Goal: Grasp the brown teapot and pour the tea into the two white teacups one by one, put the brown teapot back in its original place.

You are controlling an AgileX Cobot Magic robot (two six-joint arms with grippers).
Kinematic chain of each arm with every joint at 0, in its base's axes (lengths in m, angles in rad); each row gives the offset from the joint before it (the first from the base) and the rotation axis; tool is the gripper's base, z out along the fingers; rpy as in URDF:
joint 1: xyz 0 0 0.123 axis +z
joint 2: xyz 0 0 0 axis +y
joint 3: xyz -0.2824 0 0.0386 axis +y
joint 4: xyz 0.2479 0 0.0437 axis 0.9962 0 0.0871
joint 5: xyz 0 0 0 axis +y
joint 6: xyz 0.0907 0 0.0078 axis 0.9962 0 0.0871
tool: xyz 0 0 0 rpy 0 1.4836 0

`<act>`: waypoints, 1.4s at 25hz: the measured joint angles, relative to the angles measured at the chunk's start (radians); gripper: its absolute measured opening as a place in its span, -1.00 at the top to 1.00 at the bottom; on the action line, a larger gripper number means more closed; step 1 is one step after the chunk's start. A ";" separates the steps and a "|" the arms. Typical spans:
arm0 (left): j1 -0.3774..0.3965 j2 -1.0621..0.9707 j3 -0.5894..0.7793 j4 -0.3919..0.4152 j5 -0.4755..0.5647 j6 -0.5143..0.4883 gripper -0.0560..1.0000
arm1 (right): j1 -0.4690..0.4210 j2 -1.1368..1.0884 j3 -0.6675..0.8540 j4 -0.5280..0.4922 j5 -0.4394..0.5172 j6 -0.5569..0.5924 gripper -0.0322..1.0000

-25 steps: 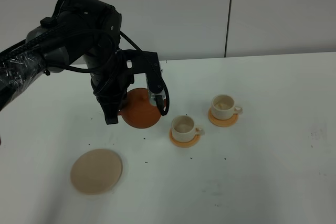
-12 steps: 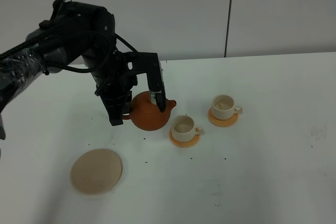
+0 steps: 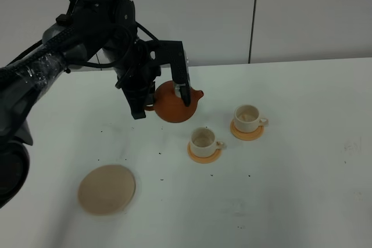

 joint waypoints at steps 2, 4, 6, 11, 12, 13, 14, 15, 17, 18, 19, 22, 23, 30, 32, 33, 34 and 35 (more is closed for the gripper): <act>0.000 0.026 -0.058 0.000 0.018 0.014 0.57 | 0.000 0.000 0.000 0.000 0.000 0.000 0.47; 0.000 0.053 -0.099 0.000 0.027 0.027 0.57 | 0.000 0.000 0.000 0.000 0.000 0.000 0.47; -0.002 0.079 -0.136 0.000 0.033 0.040 0.57 | 0.000 0.000 0.000 0.000 0.000 0.000 0.47; -0.015 0.142 -0.201 0.002 0.033 0.074 0.57 | 0.000 0.000 0.000 0.000 0.000 0.000 0.47; -0.018 0.156 -0.220 0.002 0.033 0.077 0.57 | 0.000 0.000 0.000 0.000 0.000 0.000 0.47; -0.020 0.165 -0.239 0.001 0.034 0.082 0.57 | 0.000 0.000 0.000 0.001 0.000 0.000 0.47; -0.025 0.176 -0.253 0.001 0.034 0.087 0.57 | 0.000 0.000 0.000 0.005 0.000 0.000 0.47; -0.029 0.184 -0.269 0.001 0.034 0.089 0.57 | 0.000 0.000 0.000 0.009 0.000 0.000 0.47; -0.036 0.200 -0.300 0.000 0.034 0.094 0.57 | 0.000 0.000 0.000 0.015 0.000 0.000 0.47; -0.039 0.209 -0.313 0.000 0.034 0.095 0.57 | 0.000 0.000 0.000 0.016 0.000 0.000 0.47; -0.041 0.217 -0.327 0.000 0.034 0.096 0.57 | 0.000 0.000 0.000 0.016 0.000 0.000 0.47; -0.050 0.230 -0.348 0.000 0.034 0.099 0.57 | 0.000 0.000 0.000 0.019 -0.002 0.000 0.47; -0.052 0.234 -0.350 0.000 0.034 0.099 0.57 | 0.000 0.000 0.000 0.019 -0.002 0.000 0.47; -0.061 0.250 -0.356 -0.019 -0.004 0.106 0.57 | 0.000 0.000 0.000 0.019 -0.003 0.000 0.47; -0.061 0.253 -0.358 -0.025 -0.031 0.108 0.57 | 0.000 0.000 0.000 0.019 -0.003 0.000 0.47; -0.061 0.255 -0.358 -0.027 -0.042 0.109 0.57 | 0.000 0.000 0.000 0.019 -0.003 0.000 0.47; -0.061 0.255 -0.358 -0.029 -0.046 0.112 0.57 | 0.000 0.000 0.000 0.019 -0.003 0.000 0.47; -0.061 0.256 -0.358 -0.029 -0.052 0.114 0.57 | 0.000 0.000 0.000 0.019 -0.003 0.000 0.47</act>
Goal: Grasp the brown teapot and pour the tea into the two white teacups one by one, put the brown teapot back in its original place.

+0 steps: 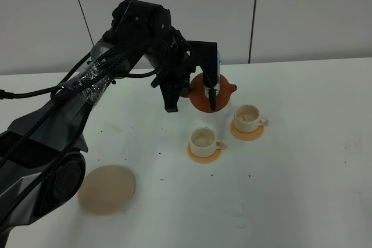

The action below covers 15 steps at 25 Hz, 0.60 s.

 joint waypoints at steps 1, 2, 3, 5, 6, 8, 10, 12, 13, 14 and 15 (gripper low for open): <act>0.000 0.000 0.000 0.000 -0.006 0.000 0.57 | 0.000 0.000 0.000 0.000 0.000 0.000 0.47; 0.000 0.000 0.000 0.000 -0.013 0.001 0.57 | 0.000 0.000 0.000 0.000 0.000 0.000 0.47; 0.000 0.000 0.000 0.000 -0.021 0.001 0.57 | 0.000 0.000 0.000 0.000 0.000 0.000 0.47; -0.001 0.001 0.000 0.001 -0.033 0.001 0.57 | 0.000 0.000 0.000 0.000 0.000 0.000 0.47; -0.001 0.002 0.000 0.002 -0.038 0.001 0.57 | 0.000 0.000 0.000 0.000 0.000 0.000 0.47; -0.001 0.004 0.000 0.002 -0.049 0.001 0.57 | 0.000 0.000 0.000 0.000 0.000 0.000 0.47; -0.001 0.008 0.000 0.002 -0.057 0.001 0.57 | 0.000 0.000 0.000 0.000 0.000 0.000 0.47; -0.001 0.016 0.000 0.002 -0.065 0.001 0.57 | 0.000 0.000 0.000 0.000 0.000 0.000 0.47; -0.001 0.018 0.000 0.003 -0.069 0.001 0.57 | 0.000 0.000 0.000 0.000 0.000 0.000 0.47; -0.001 0.020 0.000 0.003 -0.073 0.002 0.57 | 0.000 0.000 0.000 0.000 0.000 0.000 0.47; -0.002 0.020 0.000 0.003 -0.075 0.004 0.57 | 0.000 0.000 0.000 0.000 0.000 0.000 0.47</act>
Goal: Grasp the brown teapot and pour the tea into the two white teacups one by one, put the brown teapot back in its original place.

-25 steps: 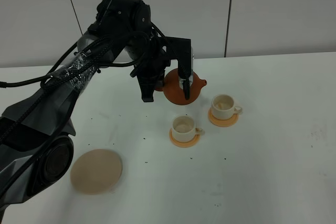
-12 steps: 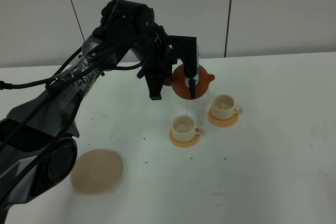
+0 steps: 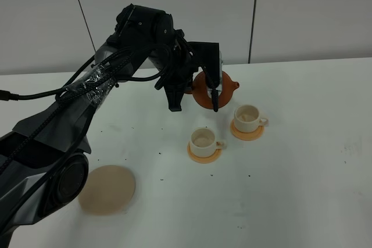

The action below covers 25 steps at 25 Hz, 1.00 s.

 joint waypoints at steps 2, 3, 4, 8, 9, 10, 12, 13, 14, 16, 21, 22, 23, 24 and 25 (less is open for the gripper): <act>-0.004 0.000 0.000 0.014 -0.008 0.008 0.57 | 0.000 0.000 0.000 0.000 0.000 0.000 0.47; -0.009 0.000 0.000 0.022 -0.015 0.009 0.57 | 0.000 0.000 0.000 0.000 0.000 0.000 0.47; -0.013 0.000 0.000 0.030 -0.019 0.011 0.57 | 0.000 0.000 0.000 0.000 0.000 0.000 0.47; -0.027 0.000 0.000 0.057 -0.022 0.015 0.57 | 0.000 0.000 0.000 0.000 0.000 0.000 0.47; -0.029 0.000 0.000 0.061 -0.022 0.017 0.57 | 0.000 0.000 0.000 0.000 0.000 0.000 0.47; -0.030 0.000 0.000 0.065 -0.022 0.017 0.57 | 0.000 0.000 0.000 0.000 0.000 0.000 0.47; -0.031 0.000 0.000 0.070 -0.022 0.019 0.57 | 0.000 0.000 0.000 0.000 0.000 0.000 0.47; -0.031 0.000 0.000 0.071 -0.022 0.020 0.57 | 0.000 0.000 0.000 0.000 0.000 0.000 0.47; -0.031 0.000 0.000 0.072 -0.022 0.025 0.57 | 0.000 0.000 0.000 0.000 0.000 0.000 0.47; -0.031 0.000 0.000 0.077 -0.022 0.033 0.57 | 0.000 0.000 0.000 0.000 0.000 0.000 0.47; -0.037 0.000 0.000 0.114 -0.022 0.049 0.57 | 0.000 0.000 0.000 0.000 0.000 0.000 0.47; -0.038 0.000 0.000 0.124 -0.024 0.052 0.57 | 0.000 0.000 0.000 0.000 0.000 0.000 0.47; -0.039 0.000 0.000 0.132 -0.026 0.053 0.57 | 0.000 0.000 0.000 0.000 0.000 0.000 0.47; -0.039 0.000 0.000 0.138 -0.029 0.054 0.57 | 0.000 0.000 0.000 0.000 0.000 0.000 0.47; -0.039 0.000 0.000 0.141 -0.031 0.056 0.57 | 0.000 0.000 0.000 0.000 0.000 0.000 0.47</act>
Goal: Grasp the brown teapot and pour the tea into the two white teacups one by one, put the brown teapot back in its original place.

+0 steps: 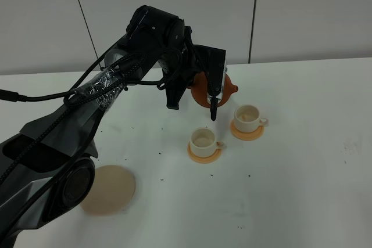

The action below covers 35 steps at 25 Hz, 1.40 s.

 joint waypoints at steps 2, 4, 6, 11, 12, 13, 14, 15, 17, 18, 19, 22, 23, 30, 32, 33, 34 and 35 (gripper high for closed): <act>0.000 0.000 0.000 0.003 -0.002 0.009 0.57 | 0.000 0.000 0.000 0.000 0.000 0.000 0.47; 0.000 0.000 0.000 0.003 -0.010 0.030 0.57 | 0.000 0.000 0.000 0.000 0.000 0.000 0.47; -0.004 0.000 0.000 0.007 -0.019 0.044 0.57 | 0.000 0.000 0.000 0.000 0.000 0.000 0.47; -0.018 0.000 0.000 0.010 -0.035 0.057 0.57 | 0.000 0.000 0.000 0.000 0.000 0.000 0.47; -0.019 0.000 0.000 0.009 -0.038 0.062 0.57 | 0.000 0.000 0.000 0.000 0.000 0.000 0.47; -0.021 0.000 0.000 0.009 -0.042 0.068 0.57 | 0.000 0.000 0.000 0.000 0.000 0.000 0.47; -0.024 0.000 0.000 0.009 -0.043 0.071 0.57 | 0.000 0.000 0.000 0.000 0.000 0.000 0.47; -0.027 0.000 0.000 0.010 -0.044 0.073 0.57 | 0.000 0.000 0.000 0.000 0.000 0.000 0.47; -0.030 0.004 0.000 0.015 -0.052 0.075 0.57 | 0.000 0.000 0.000 0.000 0.000 0.000 0.47; -0.033 0.008 0.000 0.022 -0.059 0.075 0.57 | 0.000 0.000 0.000 0.000 0.000 0.000 0.47; -0.037 0.015 0.000 0.031 -0.064 0.075 0.57 | 0.000 0.000 0.000 0.000 0.000 0.000 0.47; -0.041 0.040 0.000 0.048 -0.070 0.074 0.57 | 0.000 0.000 0.000 0.000 0.000 0.000 0.47; -0.044 0.049 0.000 0.052 -0.070 0.074 0.57 | 0.000 0.000 0.000 0.000 0.000 0.000 0.47; -0.048 0.058 0.000 0.062 -0.080 0.073 0.57 | 0.000 0.000 0.000 -0.005 0.000 0.000 0.47; -0.048 0.058 0.000 0.062 -0.082 0.073 0.57 | 0.000 0.000 0.000 -0.007 0.000 0.000 0.47; -0.048 0.058 0.000 0.062 -0.083 0.073 0.57 | 0.000 0.000 0.000 -0.007 0.000 0.000 0.47; -0.048 0.058 0.000 0.062 -0.084 0.073 0.57 | 0.000 0.000 0.000 -0.007 0.000 0.000 0.47; -0.048 0.058 0.000 0.062 -0.085 0.073 0.57 | 0.000 0.000 0.000 -0.007 0.000 0.000 0.47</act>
